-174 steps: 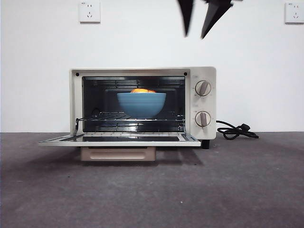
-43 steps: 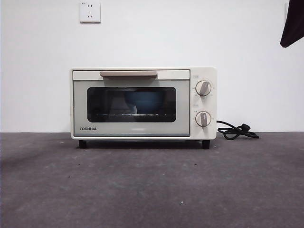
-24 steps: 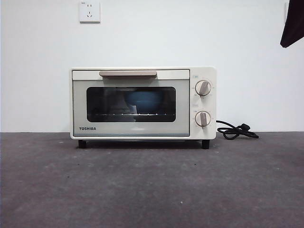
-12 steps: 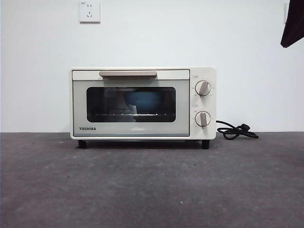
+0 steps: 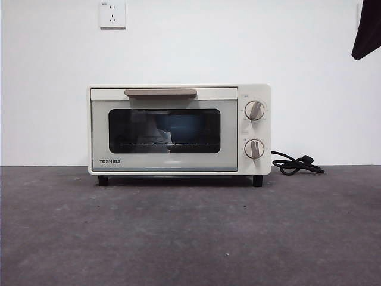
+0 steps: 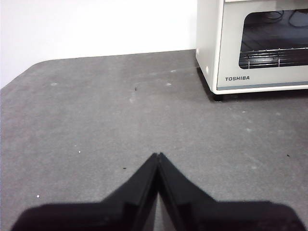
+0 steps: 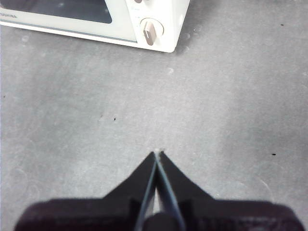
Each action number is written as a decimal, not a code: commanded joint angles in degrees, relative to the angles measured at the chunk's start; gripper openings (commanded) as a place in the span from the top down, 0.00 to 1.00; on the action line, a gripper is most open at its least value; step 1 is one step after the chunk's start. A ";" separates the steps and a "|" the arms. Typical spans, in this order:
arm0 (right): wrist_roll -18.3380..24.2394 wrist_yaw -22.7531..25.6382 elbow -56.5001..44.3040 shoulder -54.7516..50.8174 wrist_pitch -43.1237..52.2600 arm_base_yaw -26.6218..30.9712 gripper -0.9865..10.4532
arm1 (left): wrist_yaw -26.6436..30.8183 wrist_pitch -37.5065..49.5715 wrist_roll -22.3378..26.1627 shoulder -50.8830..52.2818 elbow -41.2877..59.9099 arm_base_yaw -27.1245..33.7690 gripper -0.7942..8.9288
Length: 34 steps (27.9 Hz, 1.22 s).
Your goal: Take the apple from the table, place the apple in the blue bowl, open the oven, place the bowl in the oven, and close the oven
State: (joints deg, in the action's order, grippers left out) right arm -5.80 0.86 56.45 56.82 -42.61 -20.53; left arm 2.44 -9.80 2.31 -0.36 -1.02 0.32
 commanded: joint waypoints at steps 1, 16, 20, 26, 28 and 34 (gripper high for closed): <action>-0.59 0.04 -0.57 -0.07 0.17 -0.04 0.91 | 0.15 0.50 -0.39 -0.02 0.59 -0.13 0.92; 0.15 2.49 -10.08 -22.86 12.39 9.75 0.91 | 0.15 0.50 -0.39 -0.04 0.59 -0.13 0.92; 0.15 7.21 -22.56 -35.21 22.64 15.80 0.91 | 0.15 0.50 -0.39 -0.04 0.59 -0.13 0.92; 0.13 7.76 -31.91 -43.50 23.30 20.55 0.91 | 0.15 0.50 -0.39 -0.04 0.59 -0.13 0.92; 0.15 7.74 -34.16 -45.46 23.28 20.96 0.91 | 0.15 0.50 -0.39 -0.04 0.59 -0.13 0.92; 0.15 7.72 -38.16 -49.48 23.45 21.00 0.91 | 0.15 0.50 -0.39 -0.04 0.59 -0.13 0.92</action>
State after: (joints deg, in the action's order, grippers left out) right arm -5.69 8.58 19.07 7.75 -19.81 0.38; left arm 2.44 -9.80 2.31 -0.40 -1.02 0.32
